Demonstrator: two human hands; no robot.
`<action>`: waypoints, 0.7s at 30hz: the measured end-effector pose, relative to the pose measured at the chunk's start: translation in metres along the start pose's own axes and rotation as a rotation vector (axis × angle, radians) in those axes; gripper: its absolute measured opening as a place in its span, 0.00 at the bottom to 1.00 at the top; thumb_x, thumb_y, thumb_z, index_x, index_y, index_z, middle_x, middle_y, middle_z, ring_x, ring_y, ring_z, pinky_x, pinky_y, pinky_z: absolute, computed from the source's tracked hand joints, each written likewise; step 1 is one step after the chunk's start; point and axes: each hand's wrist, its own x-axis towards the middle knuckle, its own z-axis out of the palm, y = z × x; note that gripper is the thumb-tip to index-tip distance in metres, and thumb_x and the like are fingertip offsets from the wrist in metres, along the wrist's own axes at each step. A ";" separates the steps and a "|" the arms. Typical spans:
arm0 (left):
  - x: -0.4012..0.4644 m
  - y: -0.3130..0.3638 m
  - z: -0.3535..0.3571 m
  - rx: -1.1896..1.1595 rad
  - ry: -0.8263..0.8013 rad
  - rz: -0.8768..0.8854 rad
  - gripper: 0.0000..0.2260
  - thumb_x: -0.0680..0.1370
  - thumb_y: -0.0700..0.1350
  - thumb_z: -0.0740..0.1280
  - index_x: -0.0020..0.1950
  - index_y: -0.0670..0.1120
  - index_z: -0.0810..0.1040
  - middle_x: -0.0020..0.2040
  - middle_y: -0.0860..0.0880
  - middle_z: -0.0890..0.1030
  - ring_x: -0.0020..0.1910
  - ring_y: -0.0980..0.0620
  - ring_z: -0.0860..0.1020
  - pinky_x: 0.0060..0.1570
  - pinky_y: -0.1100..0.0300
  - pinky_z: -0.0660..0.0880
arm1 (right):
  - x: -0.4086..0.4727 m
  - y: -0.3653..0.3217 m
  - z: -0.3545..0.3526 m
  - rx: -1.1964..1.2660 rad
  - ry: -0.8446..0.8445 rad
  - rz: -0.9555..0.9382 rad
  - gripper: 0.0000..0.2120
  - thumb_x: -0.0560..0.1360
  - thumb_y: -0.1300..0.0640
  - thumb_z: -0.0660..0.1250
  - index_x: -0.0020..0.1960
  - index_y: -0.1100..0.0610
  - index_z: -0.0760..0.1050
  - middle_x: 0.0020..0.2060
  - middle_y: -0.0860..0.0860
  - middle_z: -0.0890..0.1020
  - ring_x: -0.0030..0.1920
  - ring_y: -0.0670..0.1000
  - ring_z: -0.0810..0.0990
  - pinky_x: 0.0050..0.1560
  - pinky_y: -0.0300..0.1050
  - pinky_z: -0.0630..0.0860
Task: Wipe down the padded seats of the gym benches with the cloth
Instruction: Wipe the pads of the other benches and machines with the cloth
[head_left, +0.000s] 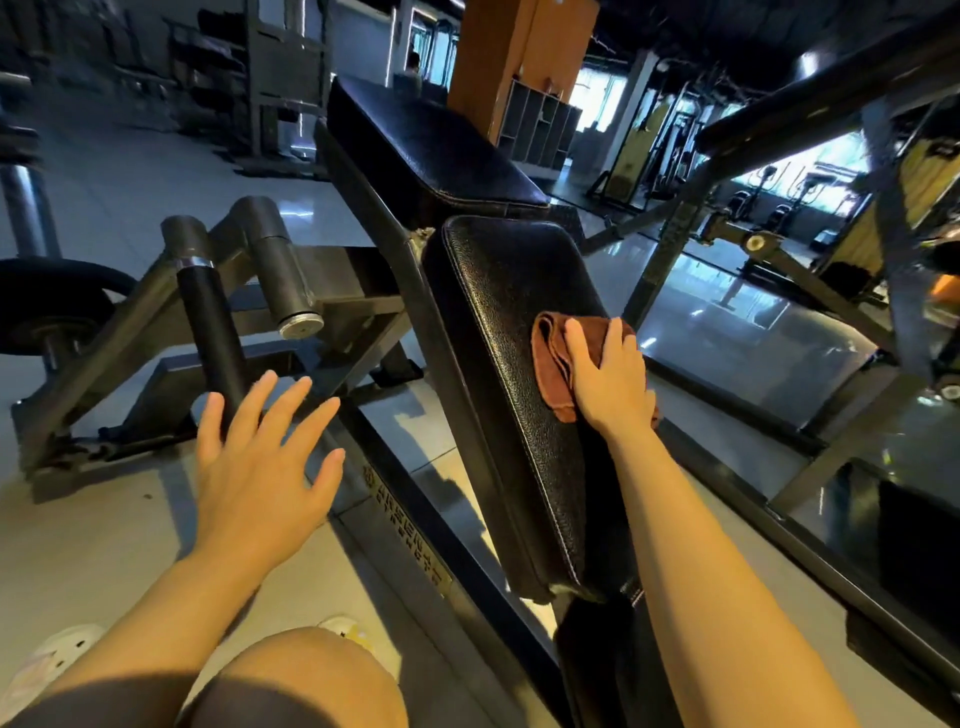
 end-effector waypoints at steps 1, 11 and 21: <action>0.000 0.000 0.000 -0.006 0.005 -0.003 0.25 0.76 0.56 0.54 0.66 0.46 0.78 0.68 0.41 0.74 0.73 0.41 0.63 0.74 0.45 0.44 | -0.012 0.011 -0.002 0.001 0.002 0.058 0.40 0.77 0.29 0.47 0.80 0.51 0.47 0.79 0.54 0.53 0.78 0.58 0.53 0.73 0.68 0.50; 0.002 0.002 0.005 0.017 0.060 -0.023 0.27 0.75 0.56 0.55 0.69 0.44 0.75 0.67 0.39 0.75 0.71 0.38 0.66 0.70 0.37 0.52 | -0.084 0.019 0.008 0.052 0.093 0.051 0.51 0.67 0.26 0.36 0.78 0.59 0.54 0.77 0.58 0.59 0.77 0.58 0.56 0.77 0.59 0.46; 0.003 0.001 0.006 0.061 0.031 -0.007 0.26 0.75 0.56 0.55 0.66 0.46 0.78 0.68 0.41 0.75 0.71 0.40 0.65 0.73 0.42 0.47 | 0.055 -0.107 0.013 0.033 -0.016 -0.272 0.40 0.76 0.28 0.47 0.80 0.50 0.48 0.80 0.51 0.48 0.79 0.53 0.45 0.73 0.68 0.37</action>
